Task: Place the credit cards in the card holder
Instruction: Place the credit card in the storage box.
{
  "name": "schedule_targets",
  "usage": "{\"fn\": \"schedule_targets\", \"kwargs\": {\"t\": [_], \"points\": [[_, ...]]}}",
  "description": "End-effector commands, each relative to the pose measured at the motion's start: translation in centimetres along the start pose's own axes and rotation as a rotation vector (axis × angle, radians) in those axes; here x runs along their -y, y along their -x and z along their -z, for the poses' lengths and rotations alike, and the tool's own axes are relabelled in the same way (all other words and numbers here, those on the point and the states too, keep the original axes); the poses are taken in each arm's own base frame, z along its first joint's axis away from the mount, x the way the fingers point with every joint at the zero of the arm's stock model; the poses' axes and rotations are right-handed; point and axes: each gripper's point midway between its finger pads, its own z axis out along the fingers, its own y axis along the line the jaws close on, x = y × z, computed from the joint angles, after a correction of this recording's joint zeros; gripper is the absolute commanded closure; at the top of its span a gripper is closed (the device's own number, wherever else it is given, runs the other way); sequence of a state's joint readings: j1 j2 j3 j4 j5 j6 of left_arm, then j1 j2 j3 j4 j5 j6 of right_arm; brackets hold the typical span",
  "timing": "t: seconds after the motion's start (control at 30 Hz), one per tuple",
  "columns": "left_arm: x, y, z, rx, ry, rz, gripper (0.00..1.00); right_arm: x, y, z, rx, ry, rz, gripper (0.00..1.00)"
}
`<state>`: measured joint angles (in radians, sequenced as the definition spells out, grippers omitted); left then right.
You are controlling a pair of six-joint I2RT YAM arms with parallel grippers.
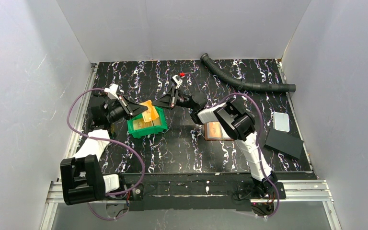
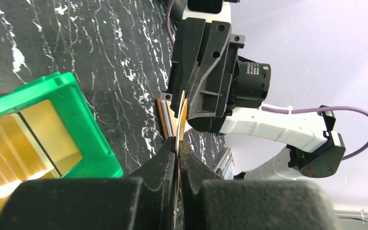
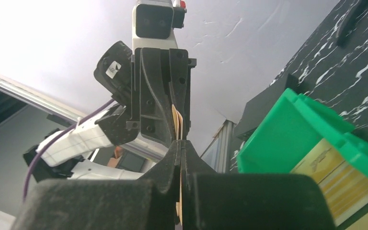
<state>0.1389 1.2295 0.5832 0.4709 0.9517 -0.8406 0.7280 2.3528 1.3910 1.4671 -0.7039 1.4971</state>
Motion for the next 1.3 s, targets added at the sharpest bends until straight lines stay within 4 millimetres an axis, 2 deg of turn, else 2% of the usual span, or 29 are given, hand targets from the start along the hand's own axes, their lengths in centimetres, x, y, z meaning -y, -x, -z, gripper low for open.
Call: {"fn": "schedule_targets", "kwargs": {"t": [0.0,0.17,0.4,0.5,0.63,0.77,0.97,1.1,1.27], "points": [[-2.3,2.1,-0.3,0.06,0.096,-0.017,0.96,-3.7,-0.1,-2.2,-0.031,0.134,0.2,0.99],[-5.3,2.7,-0.2,0.059,0.174,0.034,0.91,-1.2,0.1,-2.8,-0.04,0.106,0.217,0.99],[-7.6,2.4,0.2,0.045,0.264,0.069,0.7,0.8,0.1,-3.4,-0.059,0.074,0.247,0.99],[-8.4,2.1,0.7,0.029,0.329,0.078,0.67,1.9,0.1,-3.6,-0.074,0.036,0.273,0.99],[-8.7,1.7,1.4,0.032,0.382,0.079,0.62,3.2,0.0,-3.6,-0.097,-0.011,0.294,0.99],[-8.5,1.2,3.3,0.019,0.496,0.059,0.55,4.3,-0.3,-3.2,-0.124,-0.091,0.332,0.99],[-7.4,1.3,5.4,0.049,0.585,0.03,0.48,5.8,0.0,-2.6,-0.164,-0.258,0.403,0.99],[-6.6,1.2,6.0,0.076,0.59,0.023,0.46,6.1,0.0,-2.5,-0.2,-0.363,0.476,0.99],[-5.8,1.5,6.5,0.107,0.59,0.01,0.46,6.1,-1.0,-3.0,-0.316,-0.566,0.704,0.99]]}}
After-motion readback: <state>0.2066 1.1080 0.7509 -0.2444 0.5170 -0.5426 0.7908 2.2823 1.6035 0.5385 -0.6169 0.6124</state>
